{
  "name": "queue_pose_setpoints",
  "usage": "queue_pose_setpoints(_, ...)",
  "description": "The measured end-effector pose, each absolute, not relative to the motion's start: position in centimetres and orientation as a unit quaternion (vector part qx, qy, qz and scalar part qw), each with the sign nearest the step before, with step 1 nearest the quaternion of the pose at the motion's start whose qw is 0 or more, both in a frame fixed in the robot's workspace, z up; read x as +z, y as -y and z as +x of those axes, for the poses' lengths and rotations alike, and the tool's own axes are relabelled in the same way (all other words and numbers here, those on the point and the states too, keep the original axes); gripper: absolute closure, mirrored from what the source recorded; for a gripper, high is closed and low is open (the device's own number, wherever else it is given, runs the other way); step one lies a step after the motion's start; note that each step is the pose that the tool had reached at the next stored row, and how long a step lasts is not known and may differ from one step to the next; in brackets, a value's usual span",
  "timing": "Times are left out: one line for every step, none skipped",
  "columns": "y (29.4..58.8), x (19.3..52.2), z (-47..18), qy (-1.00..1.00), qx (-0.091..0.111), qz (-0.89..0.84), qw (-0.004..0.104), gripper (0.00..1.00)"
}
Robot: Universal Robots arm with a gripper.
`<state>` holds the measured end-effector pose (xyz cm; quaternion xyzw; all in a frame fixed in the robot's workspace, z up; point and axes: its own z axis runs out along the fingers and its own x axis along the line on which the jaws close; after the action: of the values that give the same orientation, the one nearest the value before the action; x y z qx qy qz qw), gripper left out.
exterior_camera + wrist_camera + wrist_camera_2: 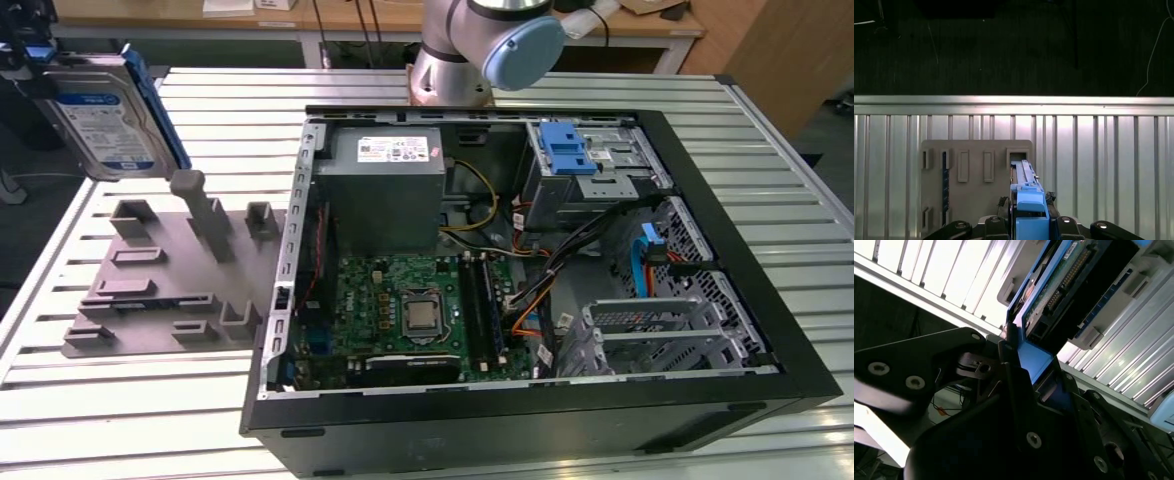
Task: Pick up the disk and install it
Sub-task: 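Pick up the disk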
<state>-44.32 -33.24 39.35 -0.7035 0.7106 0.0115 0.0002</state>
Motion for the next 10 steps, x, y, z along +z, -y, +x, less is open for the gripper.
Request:
queue_pose_setpoints(33.2,39.5,-44.3,-0.711,0.011,-0.703,0.0,0.64)
queue_pose_setpoints(33.2,39.7,-44.3,-0.711,0.011,-0.703,0.0,0.64)
queue_pose_setpoints(33.2,39.8,-44.3,-0.711,0.012,-0.703,0.0,0.64)
queue_pose_setpoints(33.2,40.0,-44.3,-0.711,0.011,-0.703,0.0,0.64)
queue_pose_setpoints(33.2,40.2,-44.3,-0.711,0.012,-0.703,0.0,0.64)
queue_pose_setpoints(33.2,40.3,-44.3,-0.711,0.012,-0.703,0.0,0.64)
queue_pose_setpoints(33.2,40.4,-44.3,-0.711,0.011,-0.703,0.0,0.64)
queue_pose_setpoints(33.2,40.6,-44.3,-0.711,0.011,-0.703,0.0,0.64)
queue_pose_setpoints(33.2,40.7,-44.3,-0.711,0.011,-0.703,0.0,0.64)
queue_pose_setpoints(33.2,40.8,-44.3,-0.711,0.011,-0.703,0.0,0.64)
